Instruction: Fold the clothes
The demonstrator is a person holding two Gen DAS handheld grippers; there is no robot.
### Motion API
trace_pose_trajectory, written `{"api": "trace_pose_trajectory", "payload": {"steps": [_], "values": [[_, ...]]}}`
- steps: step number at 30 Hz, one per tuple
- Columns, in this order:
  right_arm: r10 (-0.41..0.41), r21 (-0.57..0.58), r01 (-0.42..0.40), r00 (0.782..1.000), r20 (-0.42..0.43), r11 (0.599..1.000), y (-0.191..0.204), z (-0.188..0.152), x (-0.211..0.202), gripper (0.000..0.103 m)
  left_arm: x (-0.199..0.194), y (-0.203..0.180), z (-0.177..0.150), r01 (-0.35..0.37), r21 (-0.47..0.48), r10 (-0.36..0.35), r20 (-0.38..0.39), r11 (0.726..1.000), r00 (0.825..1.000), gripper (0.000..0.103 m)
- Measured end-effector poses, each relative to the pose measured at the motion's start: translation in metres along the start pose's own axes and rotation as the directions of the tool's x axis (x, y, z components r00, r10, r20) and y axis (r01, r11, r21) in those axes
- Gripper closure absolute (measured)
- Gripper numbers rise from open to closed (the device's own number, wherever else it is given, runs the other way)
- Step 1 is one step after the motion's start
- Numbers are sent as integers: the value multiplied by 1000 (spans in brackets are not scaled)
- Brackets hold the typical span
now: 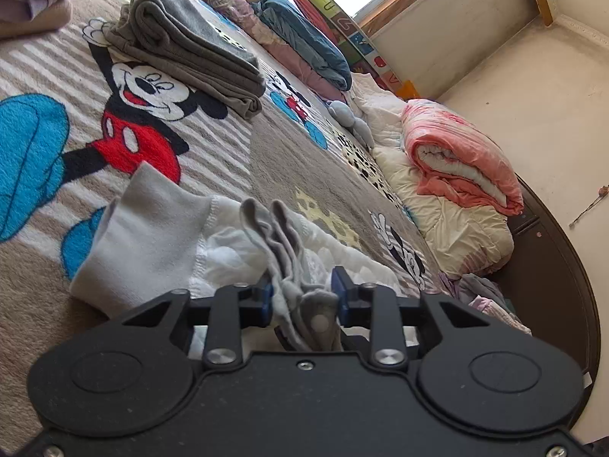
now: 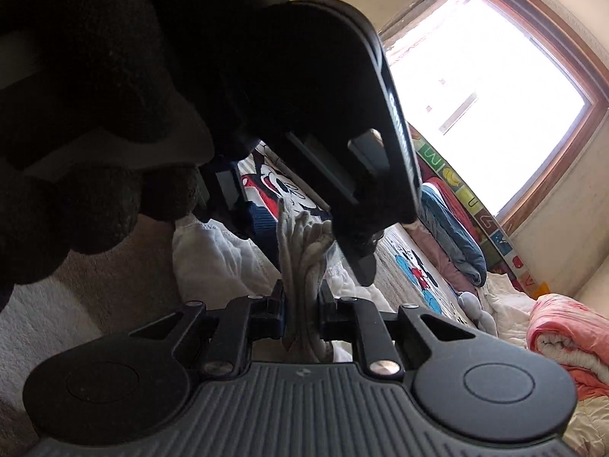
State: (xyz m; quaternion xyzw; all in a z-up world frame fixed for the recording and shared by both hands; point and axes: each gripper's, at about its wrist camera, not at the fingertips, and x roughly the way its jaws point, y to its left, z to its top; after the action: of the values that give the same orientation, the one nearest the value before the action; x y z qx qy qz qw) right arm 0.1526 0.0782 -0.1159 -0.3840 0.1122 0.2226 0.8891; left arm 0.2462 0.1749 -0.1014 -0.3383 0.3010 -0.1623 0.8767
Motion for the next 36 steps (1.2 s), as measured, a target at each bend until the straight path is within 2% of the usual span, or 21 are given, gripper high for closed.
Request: {"api": "trace_pose_trajectory", "payload": {"steps": [4,7,9,11,13,17,19,22,25,27,28,29,30,32,34,35,36], "values": [[30,56,-34,997,72,998,-5,-2,-27,76,-15,3,7,28,35,-31,72,999,997,85],[44,235,-75,990,135,969,-34,-13,-52,65,-25,8,14,43,35,-47,116,998,992,86],[43,382,-104,985,165,918,-58,-23,-65,60,-29,13,16,43,24,-46,123,999,991,86],[26,534,-96,990,138,840,-84,-38,-62,60,-32,16,19,31,14,-32,131,999,991,86],[28,630,-92,993,111,772,-105,-52,-55,60,-36,21,21,23,13,-25,140,1000,990,86],[95,709,-155,988,124,688,-132,-76,-34,61,-40,35,24,9,-1,-9,154,1000,988,86],[128,728,-181,984,128,661,-135,-84,-21,61,-39,43,26,3,-8,-2,151,1000,988,86],[174,738,-209,977,126,642,-136,-88,-4,62,-37,54,28,5,-26,-1,141,1000,990,86],[207,734,-226,971,119,640,-133,-91,5,62,-36,62,29,7,-44,-1,135,999,991,86],[227,731,-236,967,114,641,-130,-92,11,62,-33,63,27,-32,-31,35,111,999,993,86],[237,729,-240,965,109,641,-128,-93,13,62,-30,61,25,-92,-4,92,87,996,992,86],[247,729,-241,964,102,641,-127,-94,14,62,-29,59,25,-137,22,135,79,990,988,82],[254,728,-243,962,99,641,-127,-95,14,61,-28,57,24,-179,48,175,75,983,982,74],[259,726,-250,960,102,641,-132,-94,12,61,-38,55,26,-212,55,204,126,976,971,72],[257,722,-258,960,115,642,-137,-92,9,61,-49,44,27,-285,132,250,228,949,941,72],[244,718,-264,961,134,644,-141,-90,4,61,-51,37,27,-284,163,237,256,945,937,72],[234,714,-270,960,151,646,-145,-88,1,61,-50,31,27,-249,189,195,265,950,944,72]]}}
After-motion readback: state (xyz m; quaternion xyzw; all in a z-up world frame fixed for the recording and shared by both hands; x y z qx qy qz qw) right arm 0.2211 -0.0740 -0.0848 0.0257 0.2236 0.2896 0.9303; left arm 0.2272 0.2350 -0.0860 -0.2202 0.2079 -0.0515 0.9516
